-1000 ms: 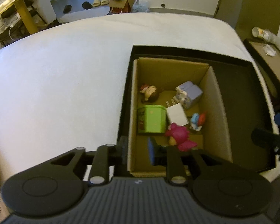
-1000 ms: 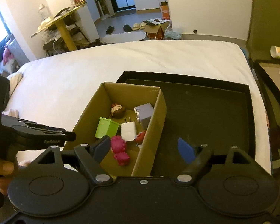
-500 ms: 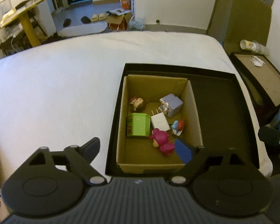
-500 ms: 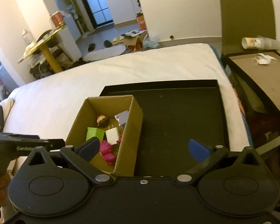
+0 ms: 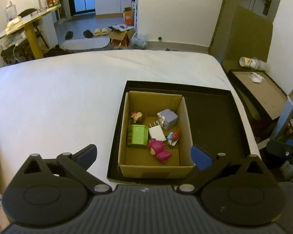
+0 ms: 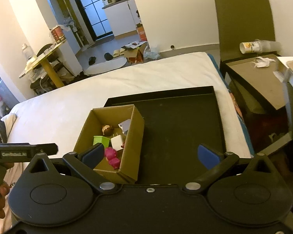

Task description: Organize rigid objects

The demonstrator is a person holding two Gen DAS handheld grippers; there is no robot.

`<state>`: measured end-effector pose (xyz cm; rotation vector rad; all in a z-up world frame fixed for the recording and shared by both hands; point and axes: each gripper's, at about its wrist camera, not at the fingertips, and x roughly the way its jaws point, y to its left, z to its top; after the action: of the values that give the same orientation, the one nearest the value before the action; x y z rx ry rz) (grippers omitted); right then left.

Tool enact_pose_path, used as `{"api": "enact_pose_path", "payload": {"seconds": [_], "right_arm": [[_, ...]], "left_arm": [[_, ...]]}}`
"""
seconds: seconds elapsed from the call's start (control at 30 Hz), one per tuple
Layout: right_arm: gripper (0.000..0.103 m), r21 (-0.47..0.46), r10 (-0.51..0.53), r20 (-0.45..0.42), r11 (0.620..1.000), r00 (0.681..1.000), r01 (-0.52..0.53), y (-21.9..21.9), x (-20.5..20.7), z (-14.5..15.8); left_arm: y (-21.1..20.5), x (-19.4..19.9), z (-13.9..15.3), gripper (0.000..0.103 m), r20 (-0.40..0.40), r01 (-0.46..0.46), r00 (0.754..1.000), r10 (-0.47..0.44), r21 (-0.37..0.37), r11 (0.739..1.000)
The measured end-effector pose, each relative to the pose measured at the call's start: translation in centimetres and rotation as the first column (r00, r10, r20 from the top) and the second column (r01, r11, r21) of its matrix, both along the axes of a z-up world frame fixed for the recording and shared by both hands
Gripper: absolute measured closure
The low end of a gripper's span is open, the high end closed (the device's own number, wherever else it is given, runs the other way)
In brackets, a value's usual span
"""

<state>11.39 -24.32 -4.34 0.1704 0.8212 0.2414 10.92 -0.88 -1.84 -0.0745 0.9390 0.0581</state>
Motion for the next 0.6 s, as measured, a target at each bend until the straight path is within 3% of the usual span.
{"api": "enact_pose_path", "payload": {"seconds": [0.6], "right_arm": [[0.0,-0.001,-0.032,0.056,0.999,0.998,0.032,-1.5,-4.1,2.6]], "left_arm": [[-0.3,-4.8,2.5,0.0,0.067,0.046,0.997,-0.044,-0.03,0.998]]}}
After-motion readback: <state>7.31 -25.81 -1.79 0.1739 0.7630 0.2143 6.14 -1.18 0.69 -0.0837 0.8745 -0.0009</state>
